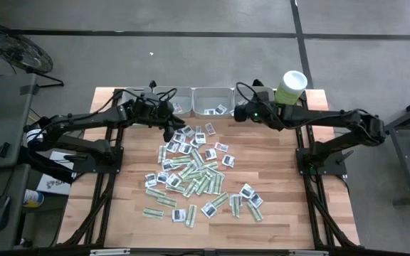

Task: Pick & Place First Aid Supplies
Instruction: Put the green bandage into the right gray bin

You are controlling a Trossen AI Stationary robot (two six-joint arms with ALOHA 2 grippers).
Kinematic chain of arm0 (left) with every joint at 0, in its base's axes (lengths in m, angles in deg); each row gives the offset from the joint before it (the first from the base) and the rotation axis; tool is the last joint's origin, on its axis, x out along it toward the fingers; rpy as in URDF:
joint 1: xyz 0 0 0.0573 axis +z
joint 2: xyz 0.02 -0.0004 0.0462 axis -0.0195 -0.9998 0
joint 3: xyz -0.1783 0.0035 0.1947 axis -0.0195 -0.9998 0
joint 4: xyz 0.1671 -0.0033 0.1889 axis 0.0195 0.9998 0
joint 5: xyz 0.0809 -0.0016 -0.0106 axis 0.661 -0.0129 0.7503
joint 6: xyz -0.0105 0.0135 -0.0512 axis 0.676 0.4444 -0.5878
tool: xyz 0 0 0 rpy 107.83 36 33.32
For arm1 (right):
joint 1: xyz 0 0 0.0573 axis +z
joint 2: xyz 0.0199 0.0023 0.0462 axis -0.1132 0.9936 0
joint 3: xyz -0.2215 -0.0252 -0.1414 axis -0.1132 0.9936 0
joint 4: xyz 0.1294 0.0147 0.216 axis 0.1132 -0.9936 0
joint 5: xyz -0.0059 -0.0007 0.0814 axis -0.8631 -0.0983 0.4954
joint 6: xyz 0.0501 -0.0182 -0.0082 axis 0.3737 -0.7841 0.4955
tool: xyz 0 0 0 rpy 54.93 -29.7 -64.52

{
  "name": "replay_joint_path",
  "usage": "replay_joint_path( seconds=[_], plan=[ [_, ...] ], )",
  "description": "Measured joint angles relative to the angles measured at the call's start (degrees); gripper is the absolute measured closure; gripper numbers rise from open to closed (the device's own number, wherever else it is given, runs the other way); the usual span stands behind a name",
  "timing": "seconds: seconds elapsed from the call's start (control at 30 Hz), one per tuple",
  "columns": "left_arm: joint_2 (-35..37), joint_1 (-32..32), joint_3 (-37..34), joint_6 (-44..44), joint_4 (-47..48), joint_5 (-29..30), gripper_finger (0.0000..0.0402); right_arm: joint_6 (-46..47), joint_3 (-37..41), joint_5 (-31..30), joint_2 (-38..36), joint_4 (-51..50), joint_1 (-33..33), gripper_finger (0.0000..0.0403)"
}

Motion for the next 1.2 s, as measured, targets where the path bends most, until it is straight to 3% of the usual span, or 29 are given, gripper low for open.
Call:
replay_joint_path(
  seconds=[0.33, 0.57, 1.2],
  plan=[
    [0.00, 0.00, 0.00, -0.04, 0.00, 0.32, 0.0315, -0.37, 0.00, -2.87, 1.19, -3.62, -7.34, 0.0403],
    [0.00, 0.00, 0.00, -0.48, -0.02, 0.48, 0.0315, -0.08, 0.00, -1.57, 6.64, -3.14, -10.75, 0.0403],
    [0.00, 0.07, 0.00, -2.10, 0.00, 1.86, 0.0315, 2.14, 0.00, 3.39, 15.30, 10.25, -17.98, 0.0403]
  ],
)
